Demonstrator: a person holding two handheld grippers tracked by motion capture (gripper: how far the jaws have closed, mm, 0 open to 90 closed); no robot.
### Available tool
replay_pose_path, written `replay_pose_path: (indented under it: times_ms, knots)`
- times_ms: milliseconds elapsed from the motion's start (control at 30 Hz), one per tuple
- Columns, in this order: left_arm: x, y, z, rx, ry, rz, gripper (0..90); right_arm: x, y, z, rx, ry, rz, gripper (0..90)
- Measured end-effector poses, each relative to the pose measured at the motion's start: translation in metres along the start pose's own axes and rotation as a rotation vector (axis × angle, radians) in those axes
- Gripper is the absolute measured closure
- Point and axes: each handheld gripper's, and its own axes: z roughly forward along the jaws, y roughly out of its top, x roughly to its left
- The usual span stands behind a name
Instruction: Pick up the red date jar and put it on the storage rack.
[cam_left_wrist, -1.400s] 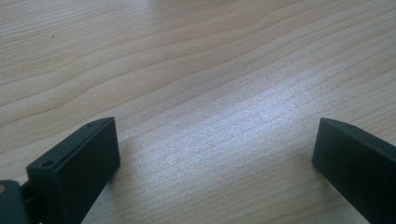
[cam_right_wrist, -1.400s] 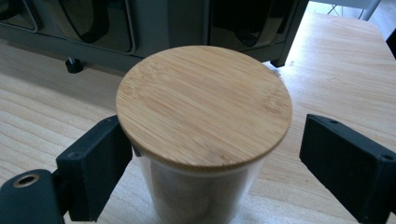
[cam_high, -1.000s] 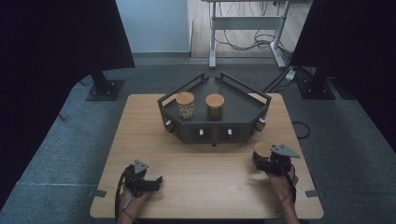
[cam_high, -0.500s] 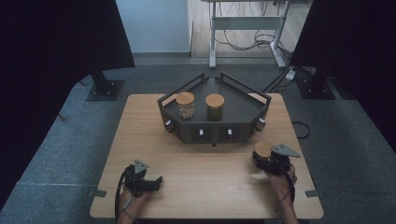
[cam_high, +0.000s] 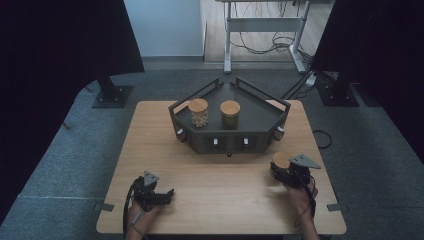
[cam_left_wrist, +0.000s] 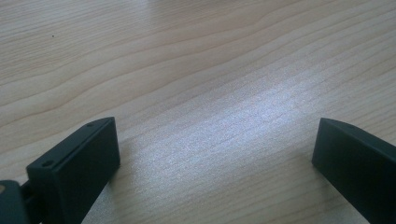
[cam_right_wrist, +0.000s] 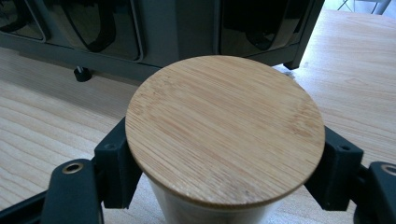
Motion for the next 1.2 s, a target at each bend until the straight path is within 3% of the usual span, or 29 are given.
replay_pose_path:
  times_ms: [1200]
  knots:
    - [0.000,0.000,0.000,0.000,0.000,0.000,0.6,0.008,0.034,-0.022,-0.043,0.001,-0.023,24.8]
